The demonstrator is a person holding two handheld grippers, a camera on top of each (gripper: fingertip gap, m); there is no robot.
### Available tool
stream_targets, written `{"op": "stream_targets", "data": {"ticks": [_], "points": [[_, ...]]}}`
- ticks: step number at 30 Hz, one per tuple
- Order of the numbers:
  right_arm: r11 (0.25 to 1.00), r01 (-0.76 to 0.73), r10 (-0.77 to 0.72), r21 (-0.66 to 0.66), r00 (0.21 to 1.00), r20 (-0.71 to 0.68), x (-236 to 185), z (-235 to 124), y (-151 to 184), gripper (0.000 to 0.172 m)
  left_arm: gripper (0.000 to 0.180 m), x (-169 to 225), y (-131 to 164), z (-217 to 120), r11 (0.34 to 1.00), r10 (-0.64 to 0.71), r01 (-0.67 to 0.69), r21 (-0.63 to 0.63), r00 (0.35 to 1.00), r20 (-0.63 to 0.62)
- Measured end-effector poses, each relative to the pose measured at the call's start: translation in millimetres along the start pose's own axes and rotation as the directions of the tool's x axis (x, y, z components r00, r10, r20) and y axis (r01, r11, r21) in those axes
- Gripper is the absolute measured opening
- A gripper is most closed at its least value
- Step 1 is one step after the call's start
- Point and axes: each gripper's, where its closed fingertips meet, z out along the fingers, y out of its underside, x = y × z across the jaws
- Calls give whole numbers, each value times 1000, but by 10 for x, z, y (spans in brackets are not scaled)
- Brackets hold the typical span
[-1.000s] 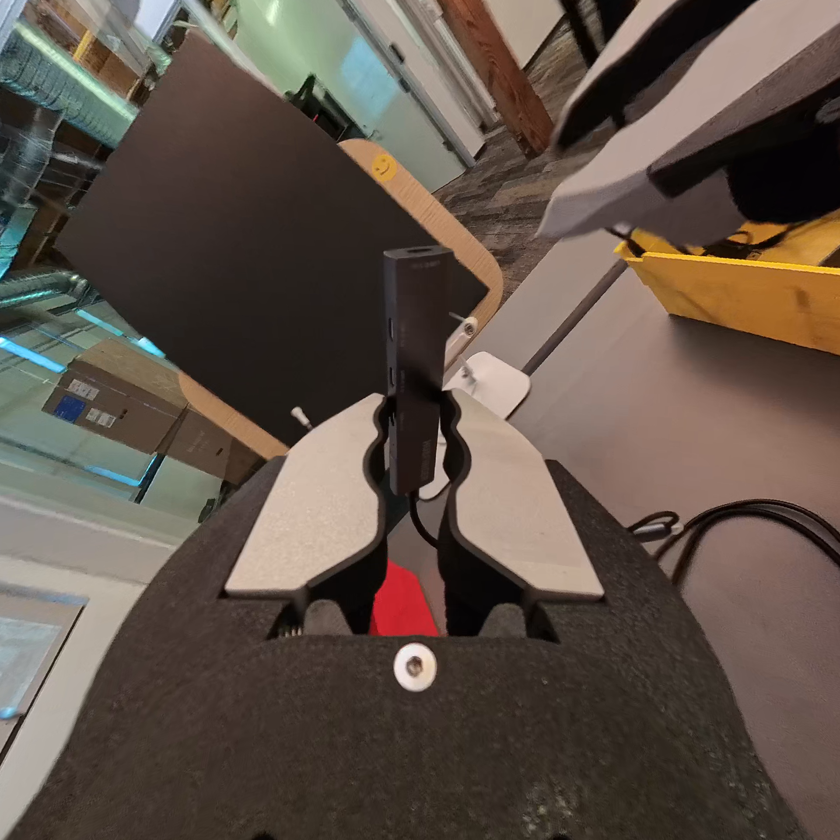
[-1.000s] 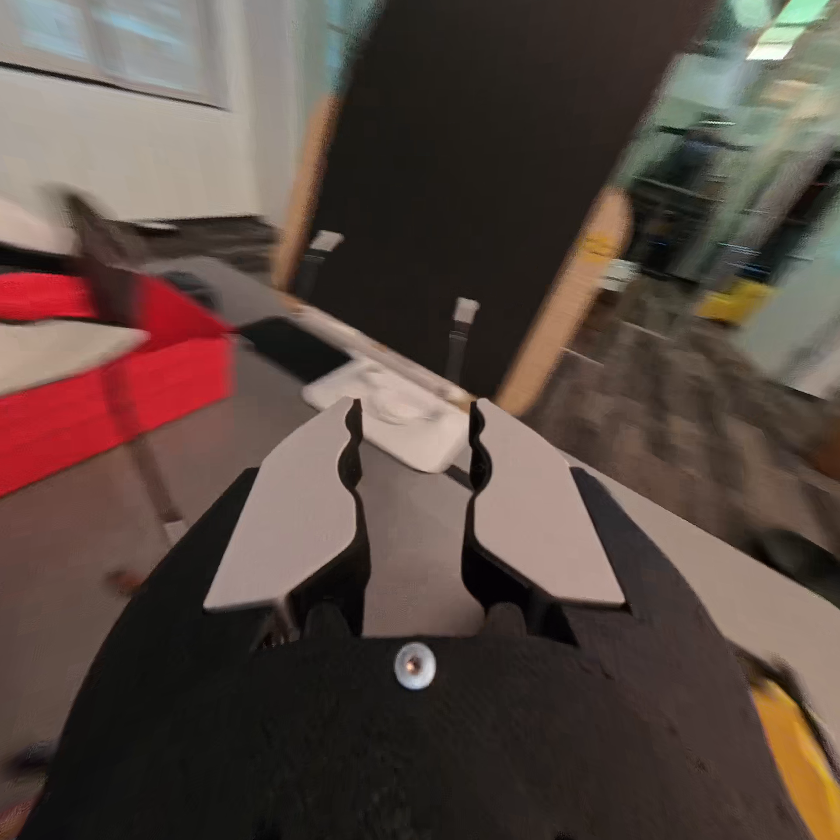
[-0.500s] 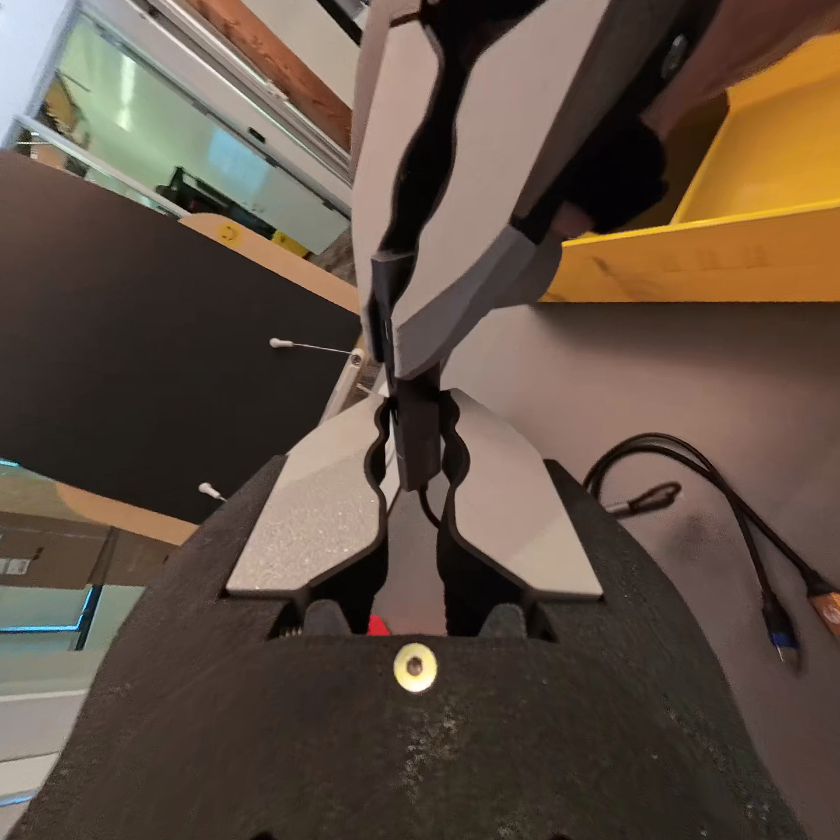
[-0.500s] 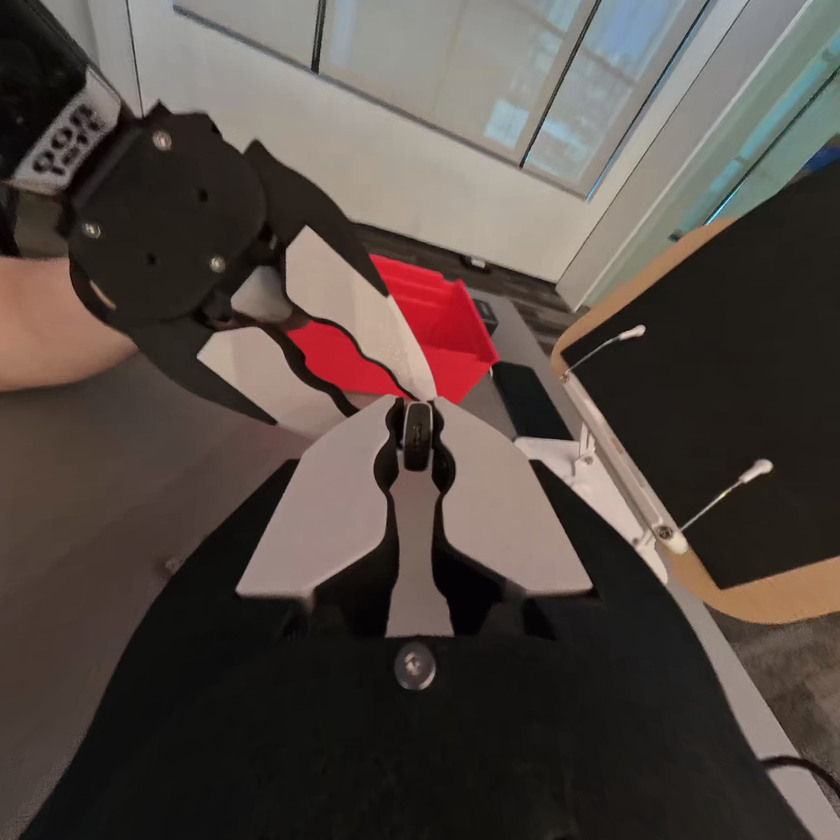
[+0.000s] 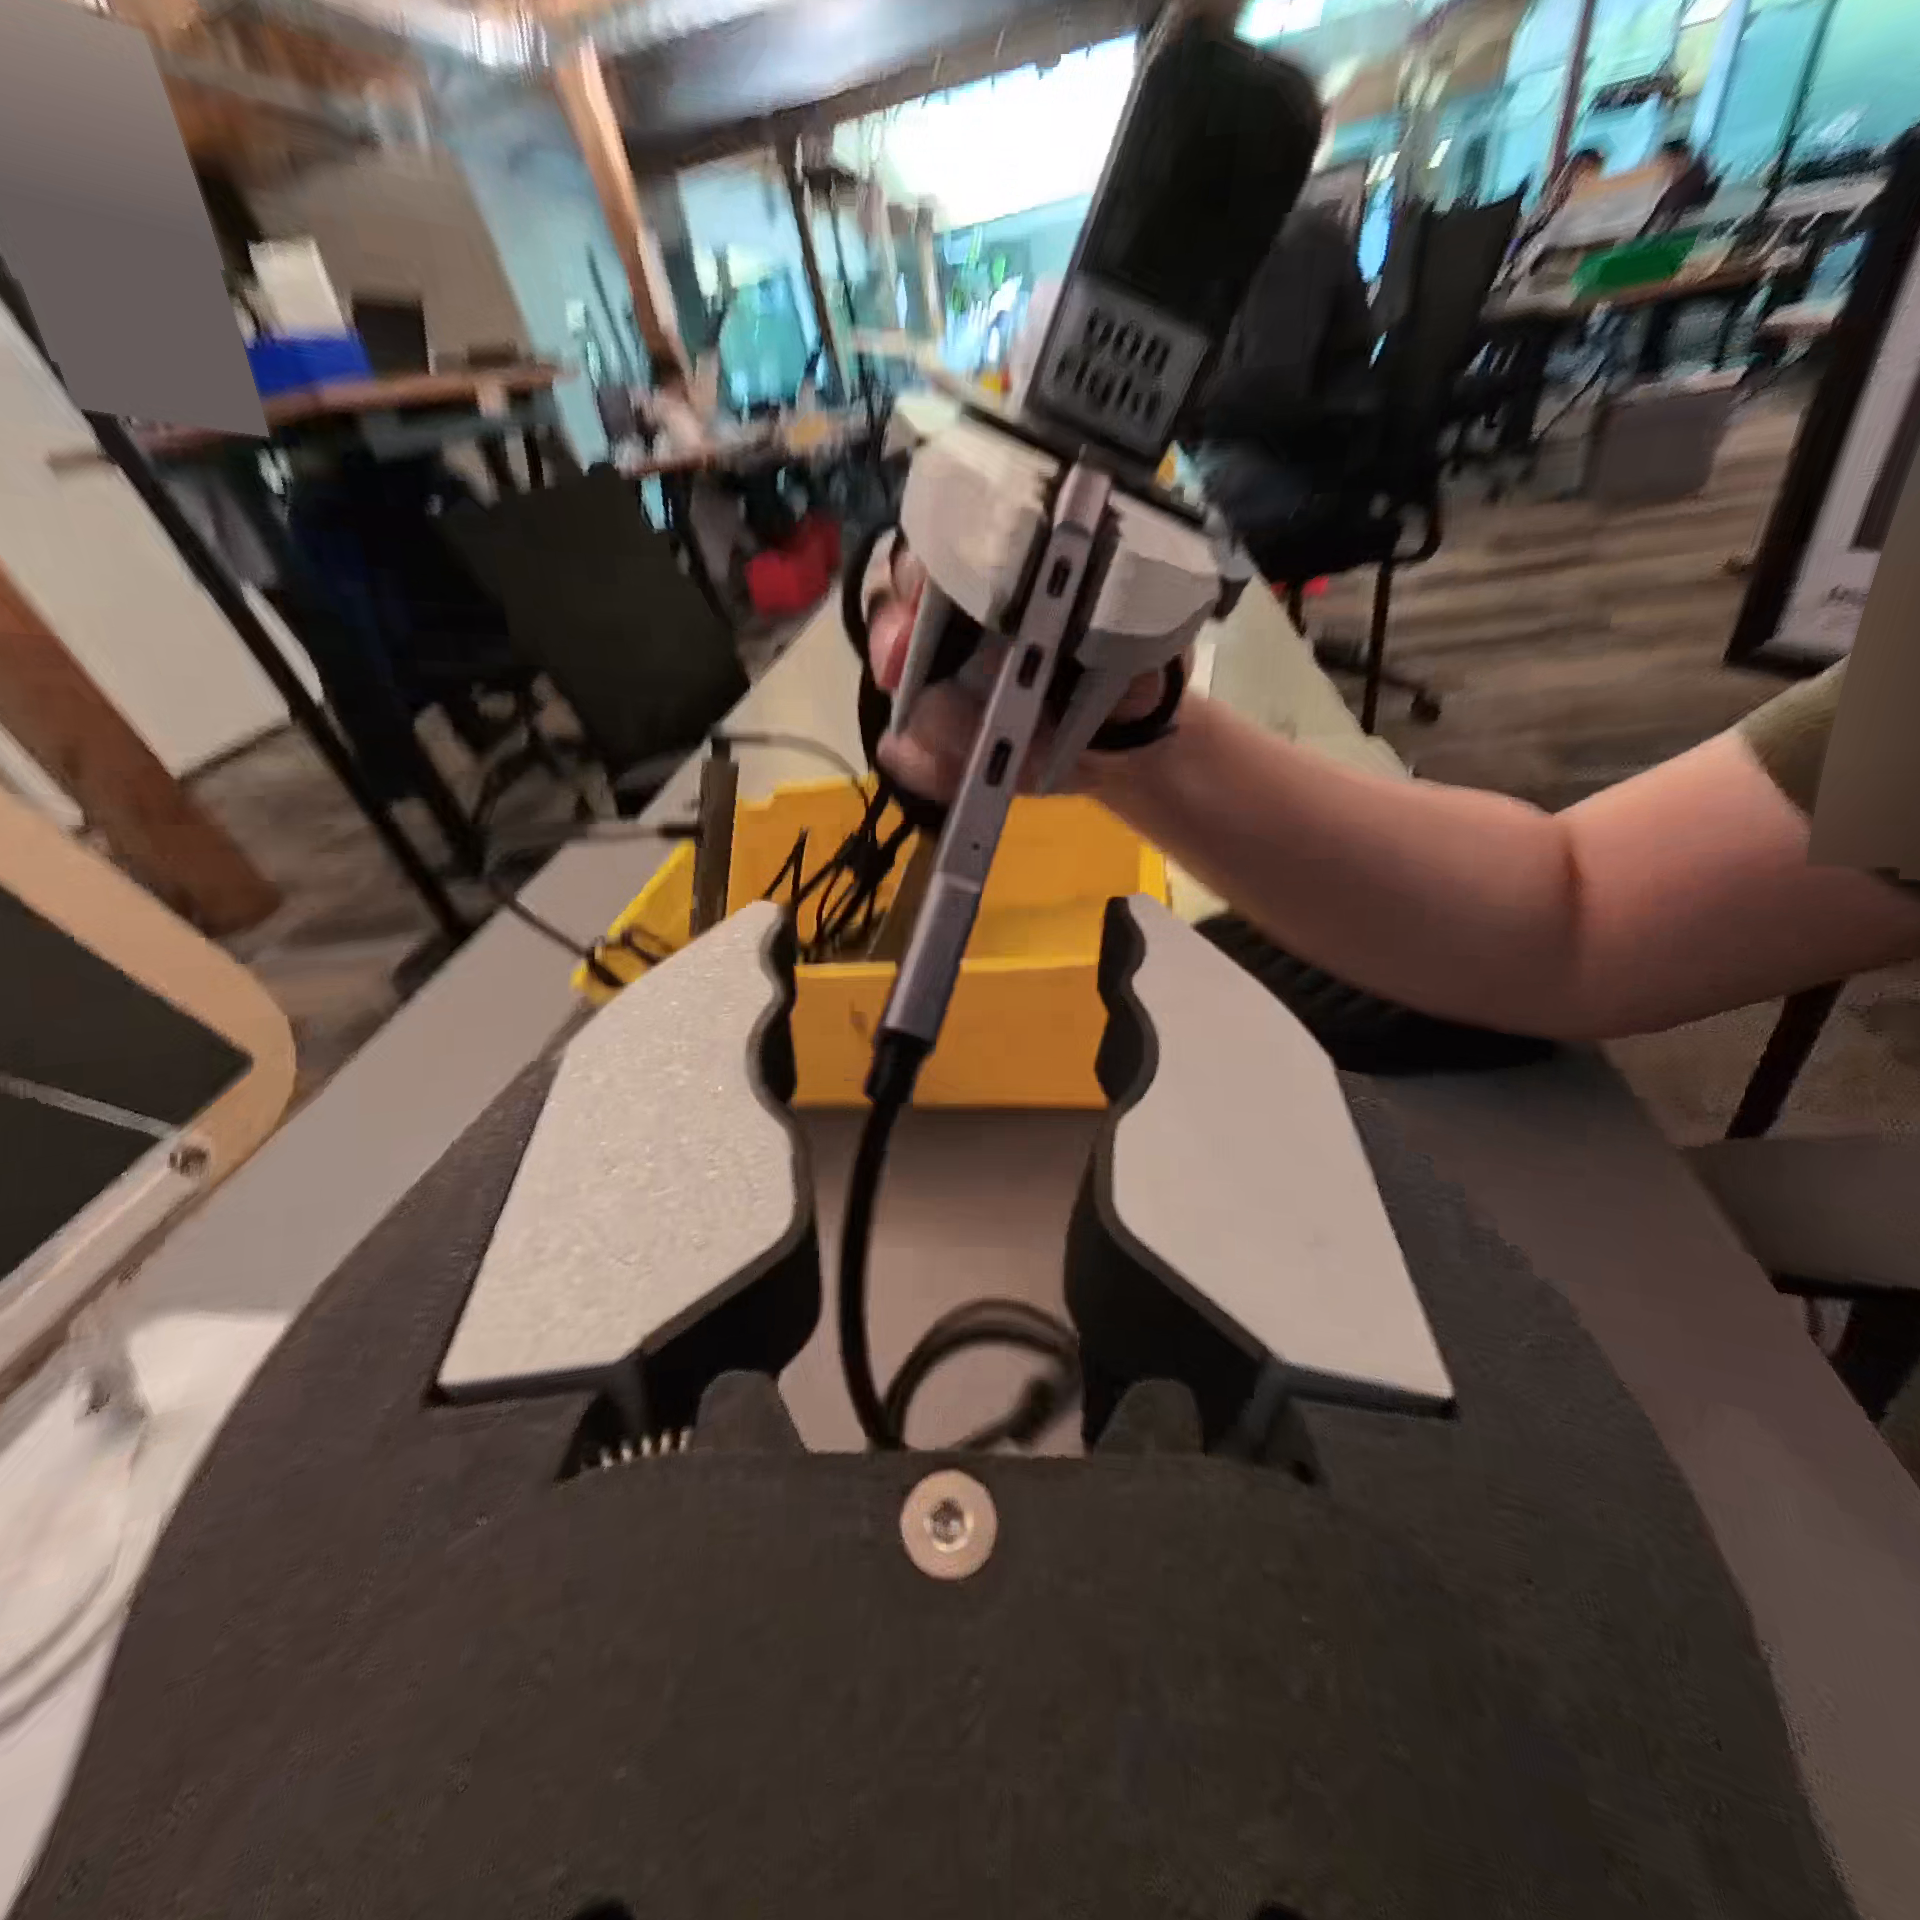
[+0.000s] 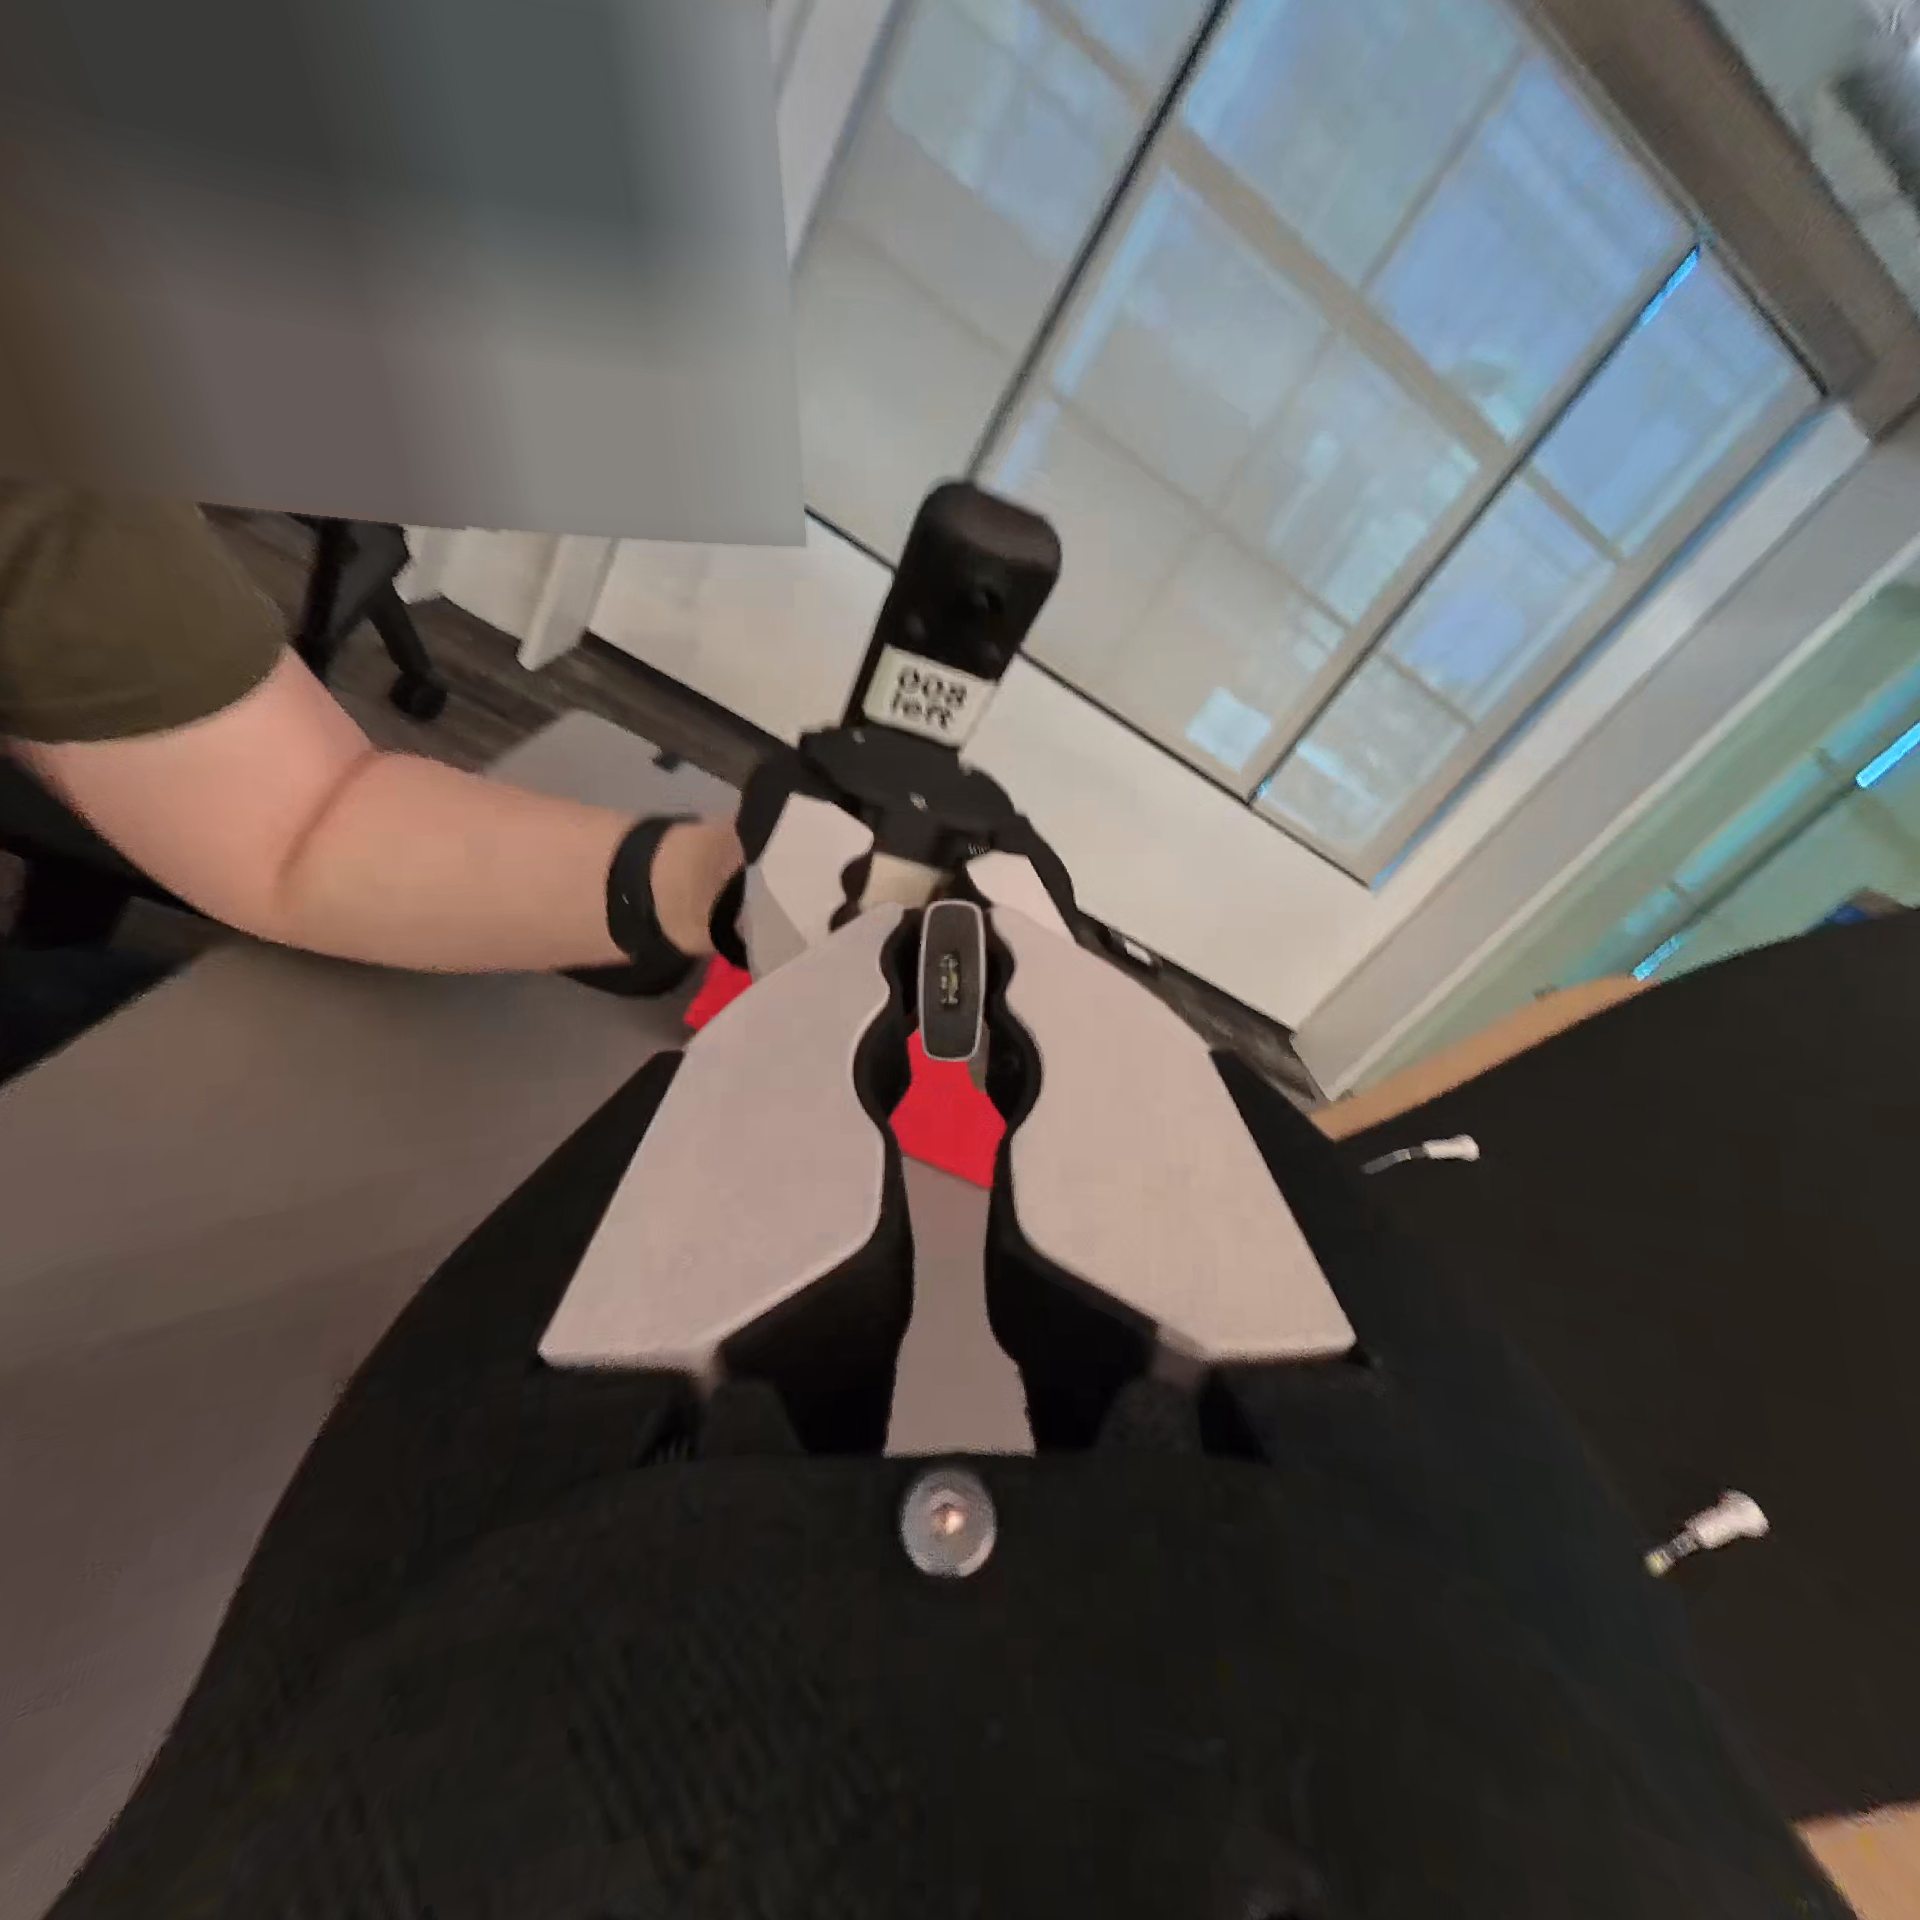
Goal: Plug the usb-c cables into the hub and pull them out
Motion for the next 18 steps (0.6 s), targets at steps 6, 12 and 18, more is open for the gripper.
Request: {"op": "stream_targets", "data": {"ticks": [6, 12, 18], "points": [[980, -73, 57, 185, 994, 88, -100, 15, -181, 10, 38, 137, -114, 25, 987, 90, -87, 137, 996, -17], [953, -128, 94, 273, 986, 137, -131, 42, -201, 10, 22, 270, -248, -18, 972, 113, -97, 216, 992, -63], [974, -128, 106, 188, 987, 124, -111, 49, -53, 10, 9, 179, -119, -28, 970, 230, -232, 79, 973, 30]]}}
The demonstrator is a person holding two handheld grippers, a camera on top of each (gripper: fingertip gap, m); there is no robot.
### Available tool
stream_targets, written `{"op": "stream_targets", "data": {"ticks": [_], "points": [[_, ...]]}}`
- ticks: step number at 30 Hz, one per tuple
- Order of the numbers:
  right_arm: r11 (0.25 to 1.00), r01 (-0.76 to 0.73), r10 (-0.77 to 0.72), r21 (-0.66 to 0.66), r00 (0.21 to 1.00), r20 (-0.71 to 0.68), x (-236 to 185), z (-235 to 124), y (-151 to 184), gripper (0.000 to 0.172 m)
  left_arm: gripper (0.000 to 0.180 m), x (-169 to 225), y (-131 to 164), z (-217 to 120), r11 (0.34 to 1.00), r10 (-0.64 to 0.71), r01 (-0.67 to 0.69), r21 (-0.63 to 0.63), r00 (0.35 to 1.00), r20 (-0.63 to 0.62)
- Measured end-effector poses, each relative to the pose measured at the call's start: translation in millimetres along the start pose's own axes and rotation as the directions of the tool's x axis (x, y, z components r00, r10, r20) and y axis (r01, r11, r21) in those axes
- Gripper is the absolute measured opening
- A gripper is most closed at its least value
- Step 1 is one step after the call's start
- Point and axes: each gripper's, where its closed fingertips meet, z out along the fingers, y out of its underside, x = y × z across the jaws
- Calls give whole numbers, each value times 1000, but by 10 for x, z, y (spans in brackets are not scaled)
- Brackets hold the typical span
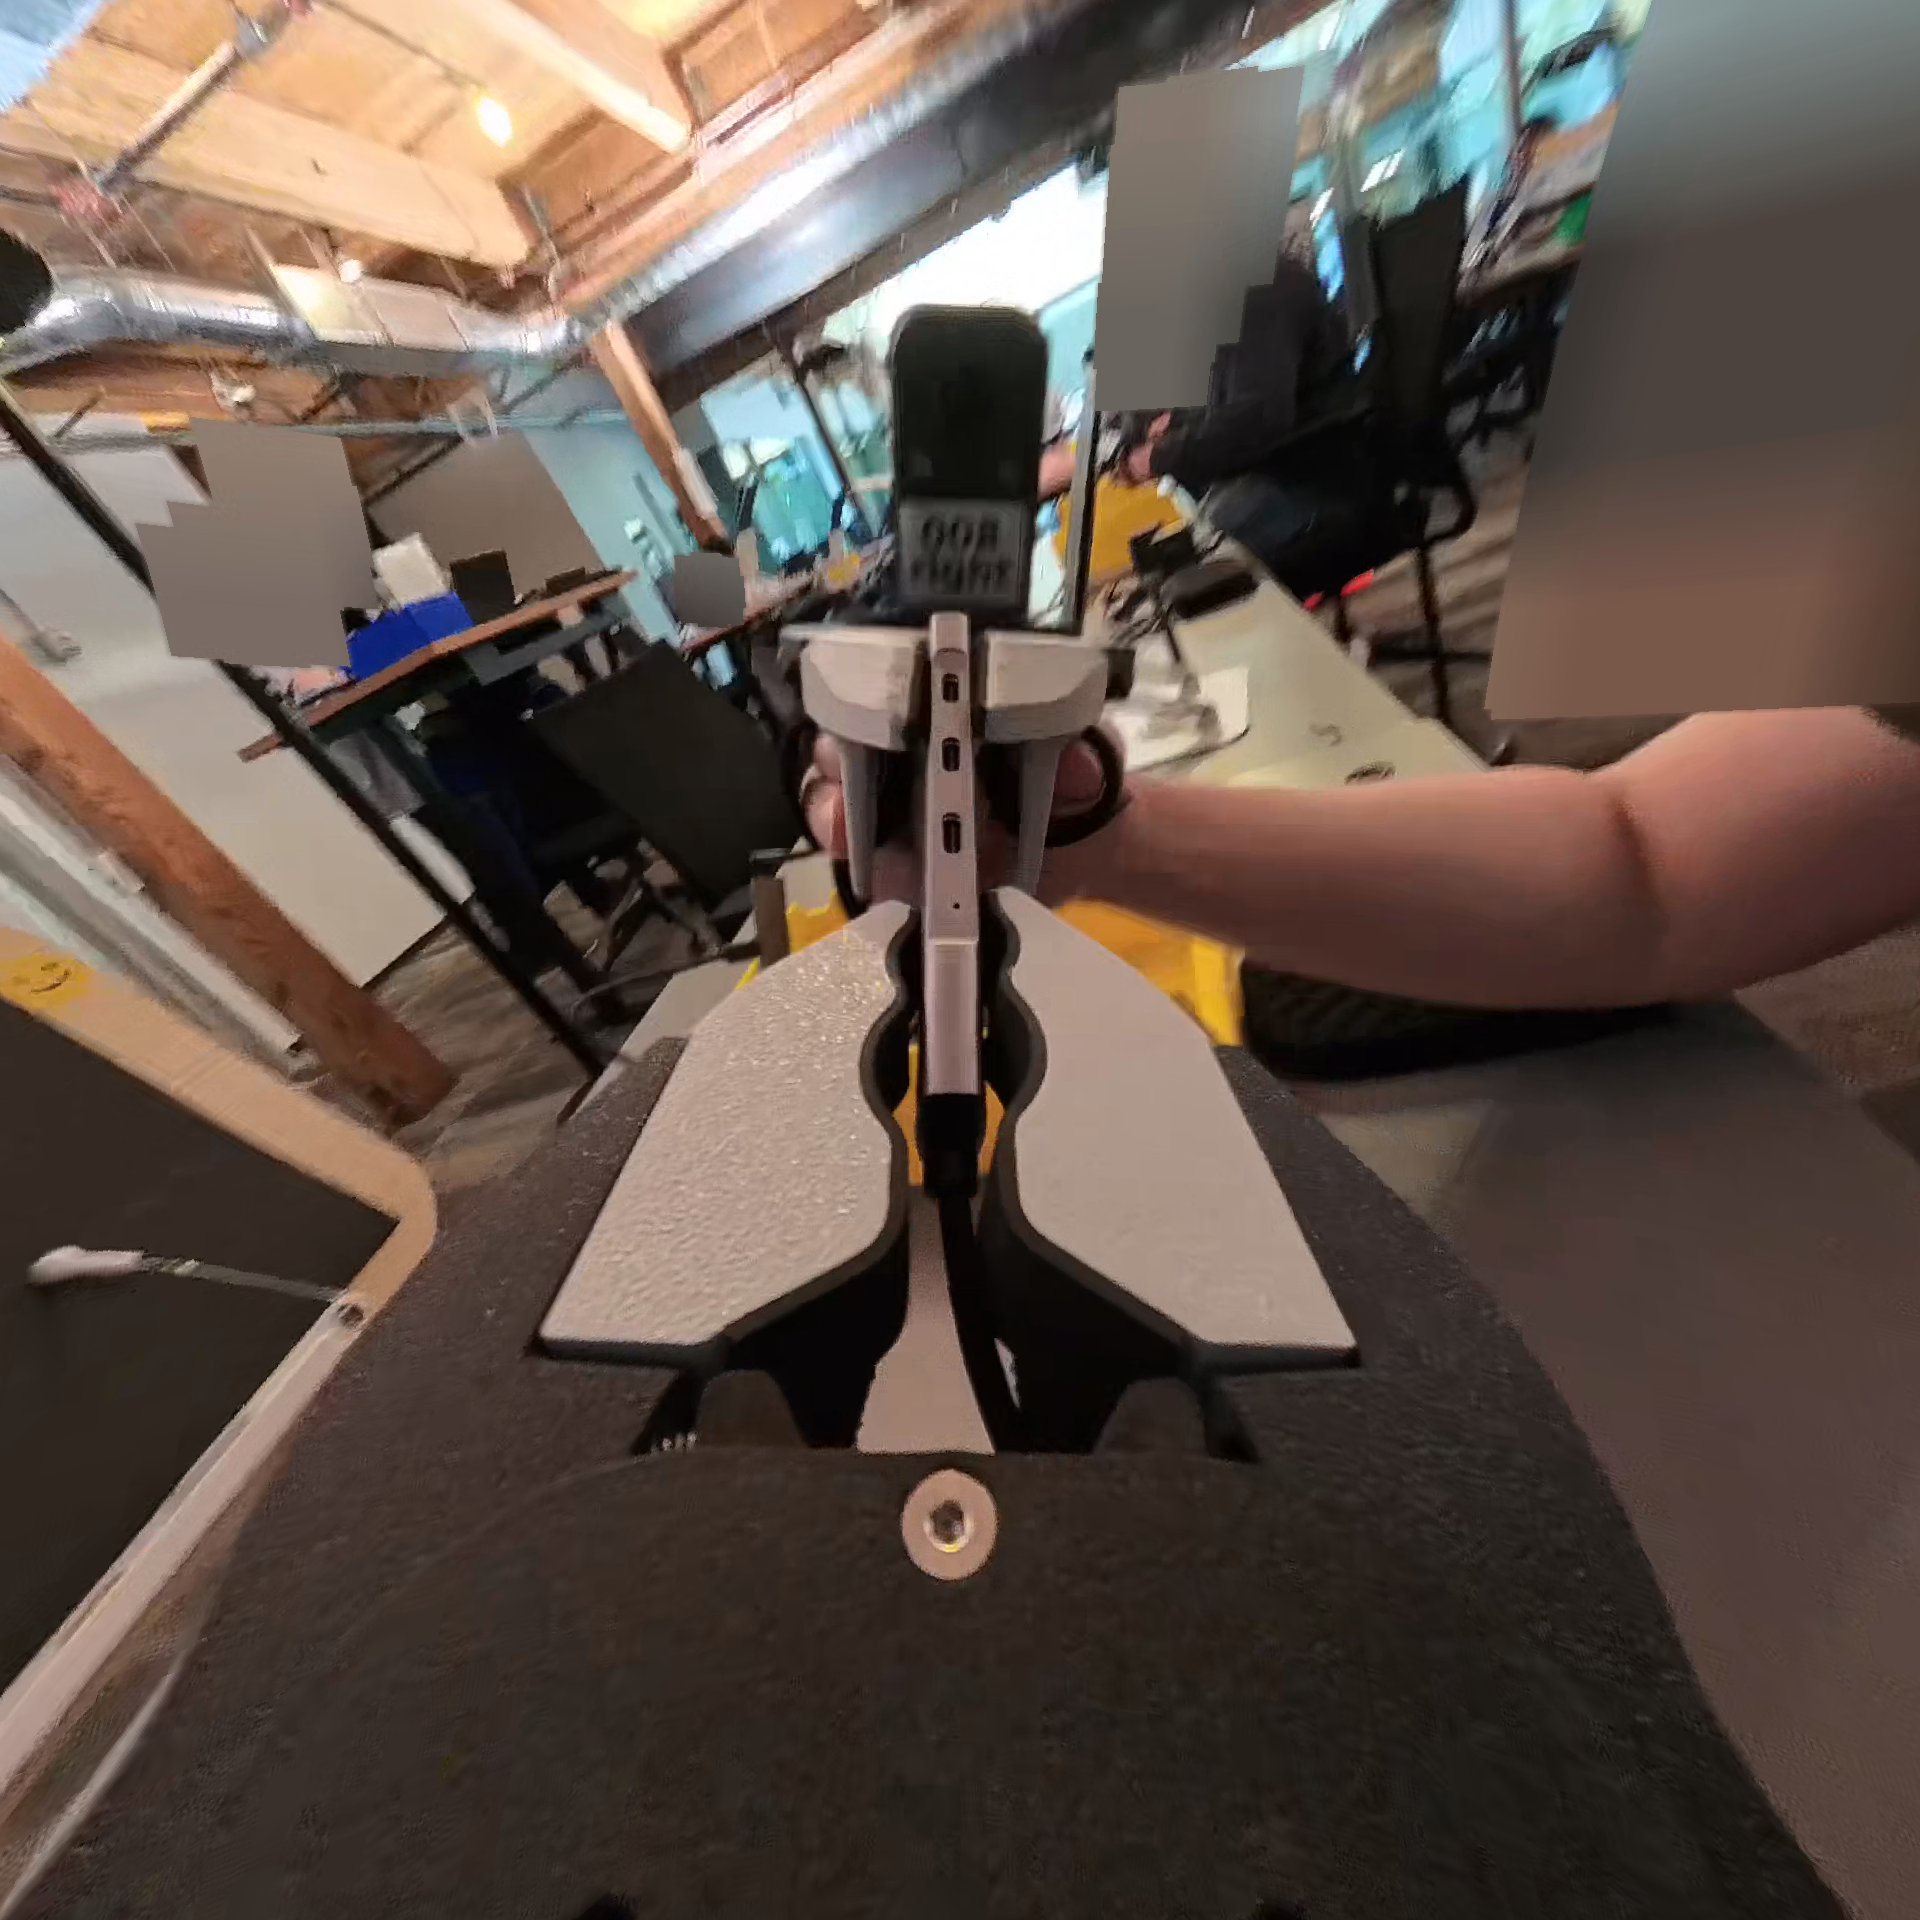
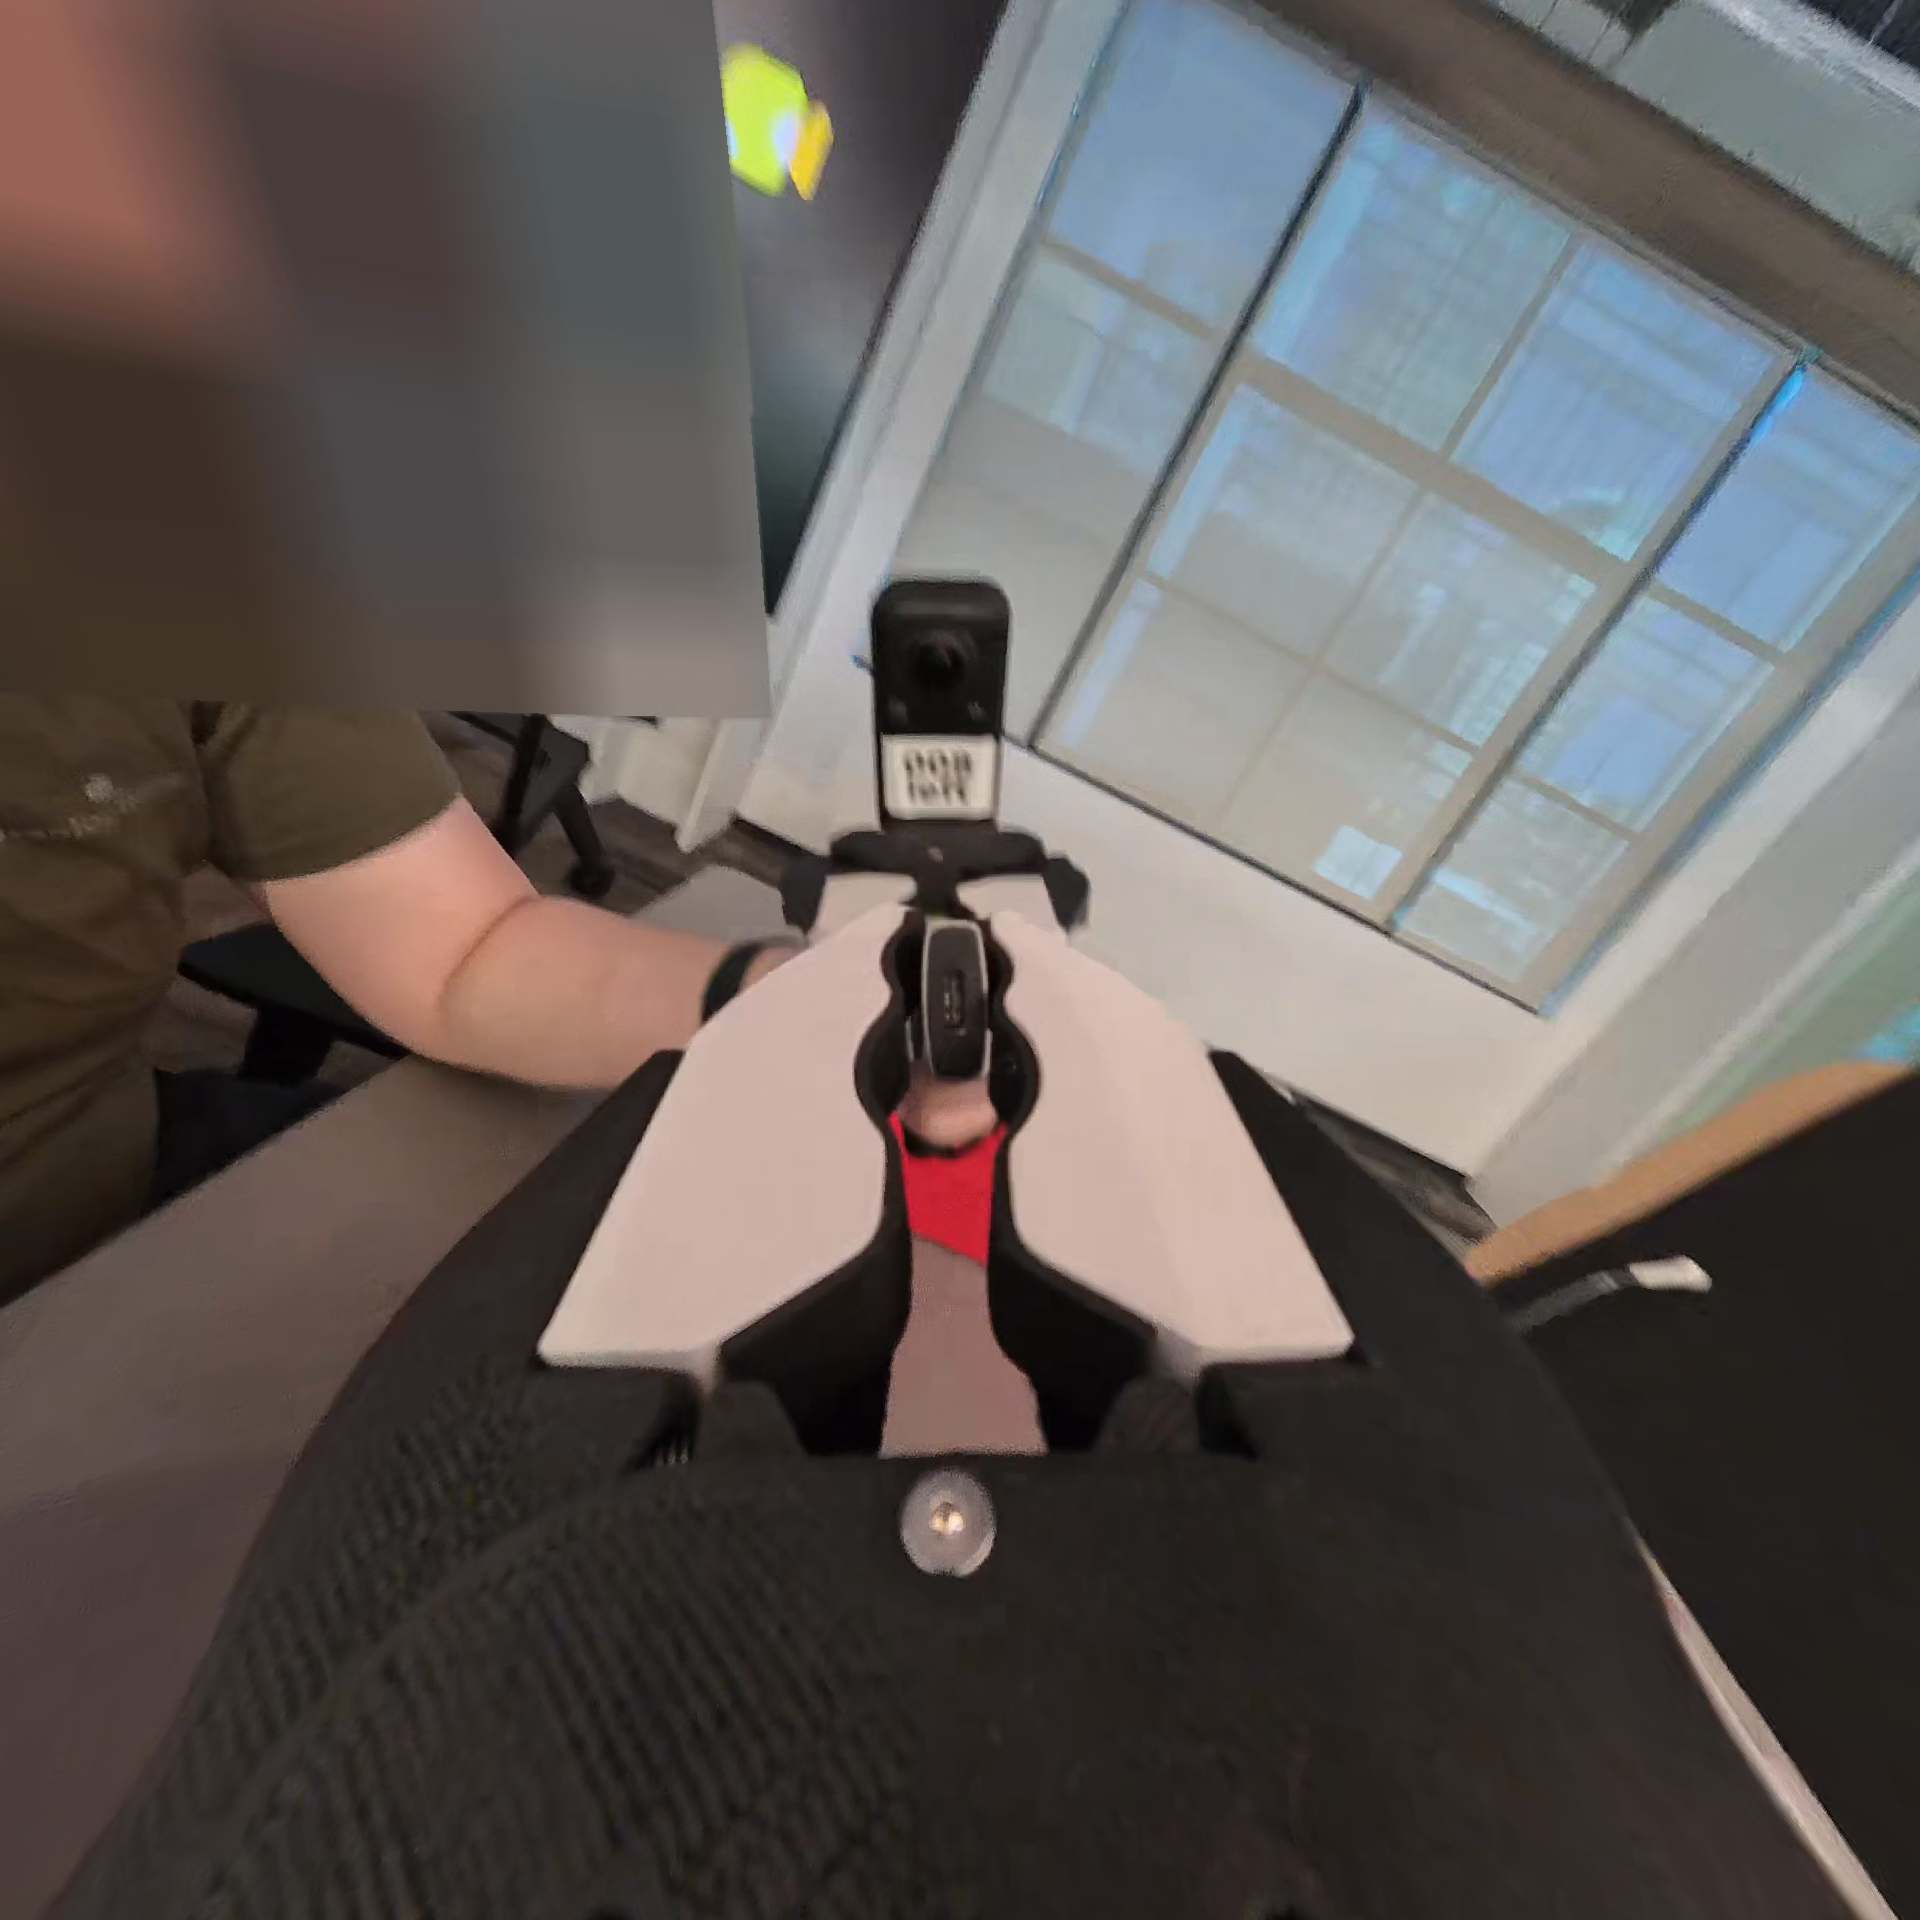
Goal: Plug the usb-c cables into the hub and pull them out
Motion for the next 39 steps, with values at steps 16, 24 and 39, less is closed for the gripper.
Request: {"op": "stream_targets", "data": {"ticks": [16, 24, 39], "points": [[845, 254, -274, -471, 961, 26, -86, 8, 327, 10, 9, 45, 100, -201, 966, 163, -168, -198, 986, -42], [881, 283, -293, -378, 955, 32, -117, 58, 230, 10, 9, 65, -11, -218, 972, 219, -222, -80, 975, -40], [902, 187, -260, -389, 955, -143, 164, 4, 276, 25, 9, -505, -53, -748, 889, 374, -275, -365, 897, 235]]}}
